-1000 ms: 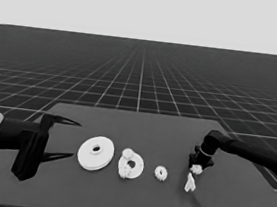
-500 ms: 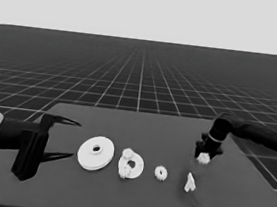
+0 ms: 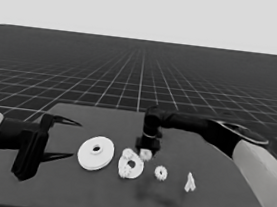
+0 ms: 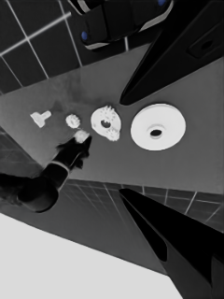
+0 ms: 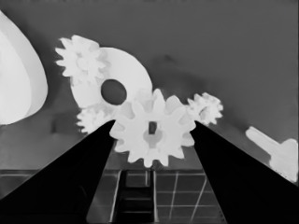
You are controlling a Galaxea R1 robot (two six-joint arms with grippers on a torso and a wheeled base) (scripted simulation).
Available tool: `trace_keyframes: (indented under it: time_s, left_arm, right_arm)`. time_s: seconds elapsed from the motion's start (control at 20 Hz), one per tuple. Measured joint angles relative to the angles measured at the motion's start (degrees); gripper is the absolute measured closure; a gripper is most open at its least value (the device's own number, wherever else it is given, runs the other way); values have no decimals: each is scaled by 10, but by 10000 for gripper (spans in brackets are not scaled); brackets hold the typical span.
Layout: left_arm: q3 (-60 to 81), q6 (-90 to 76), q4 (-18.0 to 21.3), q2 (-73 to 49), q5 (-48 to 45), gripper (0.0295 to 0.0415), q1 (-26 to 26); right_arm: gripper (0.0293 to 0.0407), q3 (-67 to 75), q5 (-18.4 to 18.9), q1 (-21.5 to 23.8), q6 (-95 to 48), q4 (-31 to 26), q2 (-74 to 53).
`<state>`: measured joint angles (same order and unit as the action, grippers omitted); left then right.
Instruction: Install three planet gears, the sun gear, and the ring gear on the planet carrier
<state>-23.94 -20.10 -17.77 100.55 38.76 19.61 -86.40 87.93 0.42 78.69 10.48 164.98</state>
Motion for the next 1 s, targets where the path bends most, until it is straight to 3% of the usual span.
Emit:
trace_keyframes:
  time_s: [0.2, 0.3, 0.4, 0.7, 0.8, 0.85, 1.0]
  left_arm:
    - [0, 0, 0, 0, 0, 326, 0]
    - [0, 0, 0, 0, 0, 326, 0]
    - [0, 0, 0, 0, 0, 326, 0]
    - [0, 0, 0, 0, 0, 326, 0]
    - [0, 0, 0, 0, 0, 326, 0]
    - [0, 0, 0, 0, 0, 326, 0]
    - [0, 0, 0, 0, 0, 326, 0]
  right_arm:
    - [388, -24, 0, 0, -3, 0, 20]
    - [388, -57, -17, -60, -23, 56, 30]
    - [388, -75, -26, -80, -33, 75, 35]
    - [388, -85, -31, -89, -38, 83, 38]
    - [329, -85, -31, -89, -38, 84, 38]
    - [319, -85, -31, -89, -38, 84, 38]
    - [315, -85, -31, -89, -38, 84, 38]
